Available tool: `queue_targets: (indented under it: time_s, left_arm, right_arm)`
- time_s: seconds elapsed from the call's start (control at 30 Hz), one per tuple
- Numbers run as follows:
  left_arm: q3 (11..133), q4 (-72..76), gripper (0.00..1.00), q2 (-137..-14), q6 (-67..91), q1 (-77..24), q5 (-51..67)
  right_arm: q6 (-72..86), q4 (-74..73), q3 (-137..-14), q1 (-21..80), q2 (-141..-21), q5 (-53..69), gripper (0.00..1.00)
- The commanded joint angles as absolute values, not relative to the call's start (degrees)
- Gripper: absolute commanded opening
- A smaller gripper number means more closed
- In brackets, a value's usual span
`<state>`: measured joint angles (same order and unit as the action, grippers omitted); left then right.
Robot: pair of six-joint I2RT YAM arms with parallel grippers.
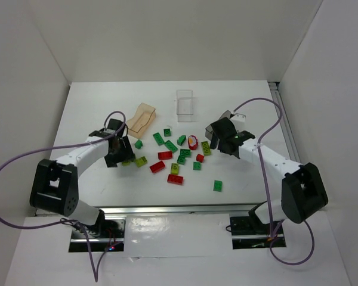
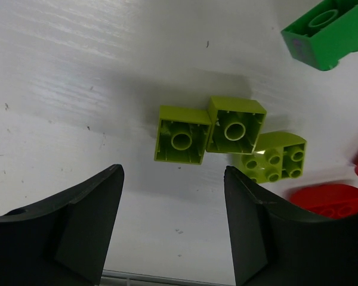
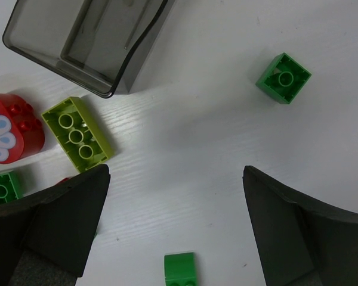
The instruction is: Sort the legos into containers by color
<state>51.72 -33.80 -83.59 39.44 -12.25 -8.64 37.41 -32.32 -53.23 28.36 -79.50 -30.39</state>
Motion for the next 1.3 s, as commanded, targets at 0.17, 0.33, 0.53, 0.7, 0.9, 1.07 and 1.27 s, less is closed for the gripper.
queue_targets:
  time_s: [0.17,0.33,0.53,0.7,0.9,1.07,1.27]
  left_arm:
    - [51.24,-33.13,0.68,-87.36,42.36,-12.13,-10.63]
    - [52.90,-32.61,0.68,-90.34,42.89,-12.13,-12.57]
    - [55.55,-32.61,0.62,-93.43,42.89,-12.13,-13.27]
    - [56.16,-33.13,0.51,-88.43,41.67,-13.27,-15.20]
    - [63.27,-37.53,0.46,-85.17,39.65,-13.97,-16.96]
    - [73.79,-38.23,0.44,-88.14,37.80,-16.00,-16.96]
    - [87.61,-38.23,0.44,-102.27,36.56,-16.52,-18.27]
  right_arm:
    - [37.71,-30.15,-53.79,29.44,-82.00,-31.03,1.00]
    - [37.71,-30.67,-54.84,29.44,-83.75,-31.03,1.00]
    - [37.71,-31.38,-55.98,29.44,-84.90,-31.11,1.00]
    - [37.71,-32.70,-56.51,29.97,-85.43,-32.34,1.00]
    - [37.71,-32.70,-56.51,29.97,-85.95,-33.39,1.00]
    - [37.71,-32.70,-57.56,29.97,-85.96,-33.92,1.00]
    - [37.71,-33.84,-57.57,29.97,-84.03,-34.54,1.00]
